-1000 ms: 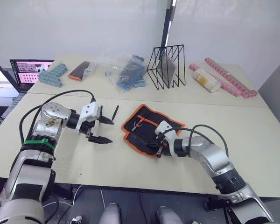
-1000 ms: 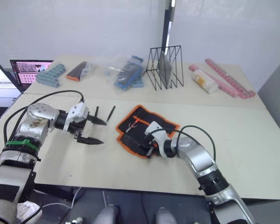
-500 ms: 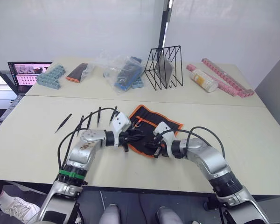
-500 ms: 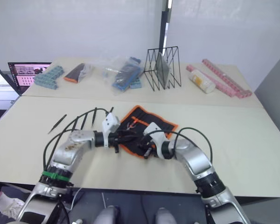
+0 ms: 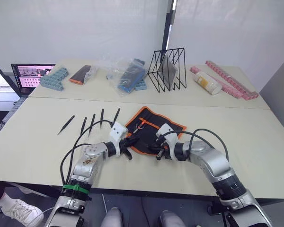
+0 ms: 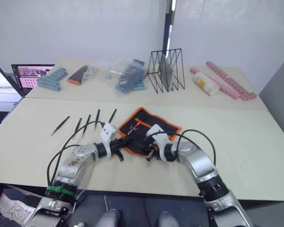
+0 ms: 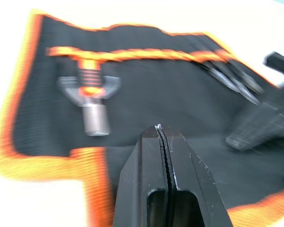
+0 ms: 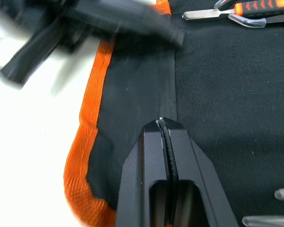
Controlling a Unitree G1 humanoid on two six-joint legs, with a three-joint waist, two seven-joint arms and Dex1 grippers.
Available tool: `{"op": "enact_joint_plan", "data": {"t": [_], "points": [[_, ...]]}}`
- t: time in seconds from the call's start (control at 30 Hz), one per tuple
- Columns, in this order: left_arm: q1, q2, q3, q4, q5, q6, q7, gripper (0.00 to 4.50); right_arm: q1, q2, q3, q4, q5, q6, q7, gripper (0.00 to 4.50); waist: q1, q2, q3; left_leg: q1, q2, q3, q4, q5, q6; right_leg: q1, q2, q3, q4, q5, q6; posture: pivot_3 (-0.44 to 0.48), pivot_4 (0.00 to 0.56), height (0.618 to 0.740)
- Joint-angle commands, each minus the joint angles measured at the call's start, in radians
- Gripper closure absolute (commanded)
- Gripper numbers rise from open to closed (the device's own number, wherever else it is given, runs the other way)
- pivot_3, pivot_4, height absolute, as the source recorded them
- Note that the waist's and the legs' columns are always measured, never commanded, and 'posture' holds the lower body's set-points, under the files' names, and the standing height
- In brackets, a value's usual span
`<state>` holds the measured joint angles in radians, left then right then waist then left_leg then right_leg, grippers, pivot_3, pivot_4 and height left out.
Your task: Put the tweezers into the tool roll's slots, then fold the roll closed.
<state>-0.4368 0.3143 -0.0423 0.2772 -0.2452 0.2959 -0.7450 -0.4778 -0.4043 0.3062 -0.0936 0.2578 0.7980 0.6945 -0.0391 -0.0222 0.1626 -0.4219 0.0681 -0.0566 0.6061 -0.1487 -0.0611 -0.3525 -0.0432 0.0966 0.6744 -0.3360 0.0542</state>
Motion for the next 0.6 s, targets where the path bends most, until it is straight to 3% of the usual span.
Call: {"op": "enact_joint_plan", "data": {"t": [0.03, 0.2, 0.33, 0.47, 0.6], "points": [[0.030, 0.032, 0.001, 0.031, 0.021, 0.034, 0.008, 4.49, 0.033, -0.029, 0.026, 0.023, -0.030, 0.035, -0.003, 4.50, -0.003, 0.001, -0.001, 0.000, 0.000, 0.000, 0.000, 0.000, 0.000, 0.000, 0.000, 0.000, 0.000, 0.000, 0.000, 0.000, 0.150, 0.735], [0.074, 0.012, -0.043, 0.007, 0.039, 0.027, 0.008, 4.49, -0.054, 0.022, -0.051, -0.028, 0.064, -0.020, 0.062, 4.50, -0.003, 0.001, -0.001, 0.000, 0.000, 0.000, -0.001, 0.000, 0.000, 0.000, 0.000, 0.000, -0.001, 0.000, 0.000, 0.000, 0.150, 0.735], [0.054, 0.022, -0.033, 0.052, 0.060, -0.004, 0.021, 4.49, -0.141, 0.074, -0.098, 0.034, 0.117, -0.065, 0.119, 4.50, -0.003, 0.002, -0.001, 0.000, 0.000, 0.000, -0.001, 0.000, 0.000, 0.000, 0.000, 0.000, -0.001, 0.000, 0.000, 0.000, 0.150, 0.735], [0.038, 0.048, -0.049, 0.081, 0.083, -0.033, 0.003, 4.49, -0.206, 0.065, 0.016, 0.174, 0.020, -0.220, 0.225, 4.50, 0.003, 0.001, -0.001, 0.000, -0.001, 0.000, -0.001, 0.000, 0.000, 0.001, -0.001, 0.000, -0.003, 0.000, 0.000, 0.000, 0.150, 0.735], [0.025, 0.075, -0.072, 0.102, 0.108, -0.063, -0.012, 4.49, -0.234, 0.105, 0.048, 0.372, -0.026, -0.368, 0.288, 4.50, -0.001, 0.001, -0.001, 0.000, 0.000, 0.001, -0.002, 0.000, 0.000, 0.000, 0.000, 0.000, -0.004, 0.000, 0.000, 0.000, 0.150, 0.735]]}}
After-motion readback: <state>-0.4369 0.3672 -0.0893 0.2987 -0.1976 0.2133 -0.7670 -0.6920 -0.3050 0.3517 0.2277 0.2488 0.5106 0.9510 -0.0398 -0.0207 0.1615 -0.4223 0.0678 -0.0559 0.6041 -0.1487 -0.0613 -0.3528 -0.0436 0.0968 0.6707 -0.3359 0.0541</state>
